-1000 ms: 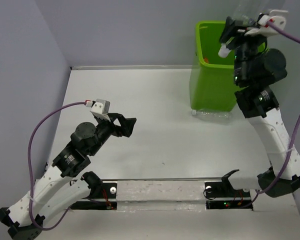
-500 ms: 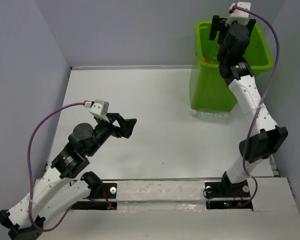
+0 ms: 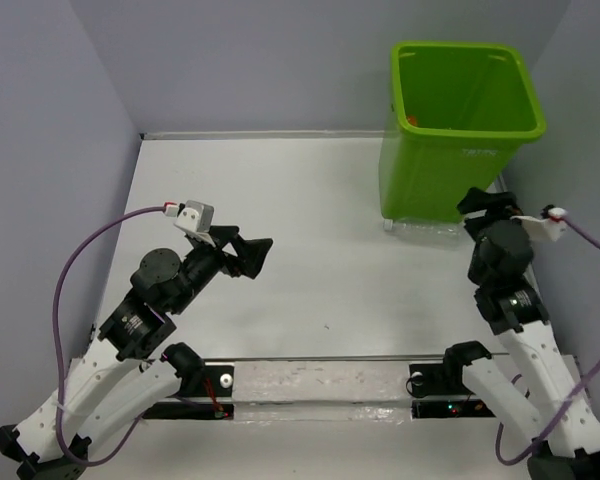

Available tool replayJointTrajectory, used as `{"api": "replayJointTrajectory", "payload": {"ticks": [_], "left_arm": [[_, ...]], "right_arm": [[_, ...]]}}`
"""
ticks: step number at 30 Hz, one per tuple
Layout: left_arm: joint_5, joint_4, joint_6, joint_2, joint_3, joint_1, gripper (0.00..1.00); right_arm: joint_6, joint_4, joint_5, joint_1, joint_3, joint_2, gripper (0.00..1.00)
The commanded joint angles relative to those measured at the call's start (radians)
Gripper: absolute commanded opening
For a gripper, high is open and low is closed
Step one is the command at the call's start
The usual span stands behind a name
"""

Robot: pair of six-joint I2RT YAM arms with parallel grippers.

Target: Put the plastic bottles in the bin

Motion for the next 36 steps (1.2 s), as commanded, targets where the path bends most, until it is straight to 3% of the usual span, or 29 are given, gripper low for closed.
{"api": "replayJointTrajectory", "payload": {"ticks": [1, 8, 14, 25, 33, 36], "left_arm": [[0.032, 0.053, 0.014, -0.002, -0.005, 0.006, 0.99], [0.022, 0.050, 0.016, -0.008, -0.008, 0.006, 0.99], [0.034, 0.050, 0.017, 0.015, -0.007, 0.007, 0.99], [0.032, 0.048, 0.020, 0.041, -0.007, 0.009, 0.99], [0.022, 0.045, 0.023, 0.053, -0.007, 0.015, 0.99], [0.019, 0.044, 0.025, 0.056, -0.007, 0.016, 0.99]], "right_arm": [[0.363, -0.139, 0.035, -0.035, -0.191, 0.093, 0.73], [0.551, -0.075, -0.132, -0.172, -0.235, 0.330, 0.86], [0.673, 0.086, -0.282, -0.264, -0.307, 0.422, 0.88], [0.701, 0.272, -0.411, -0.333, -0.281, 0.645, 0.91], [0.718, 0.350, -0.485, -0.354, -0.273, 0.810, 0.89], [0.714, 0.382, -0.506, -0.354, -0.267, 0.844, 0.81]]}}
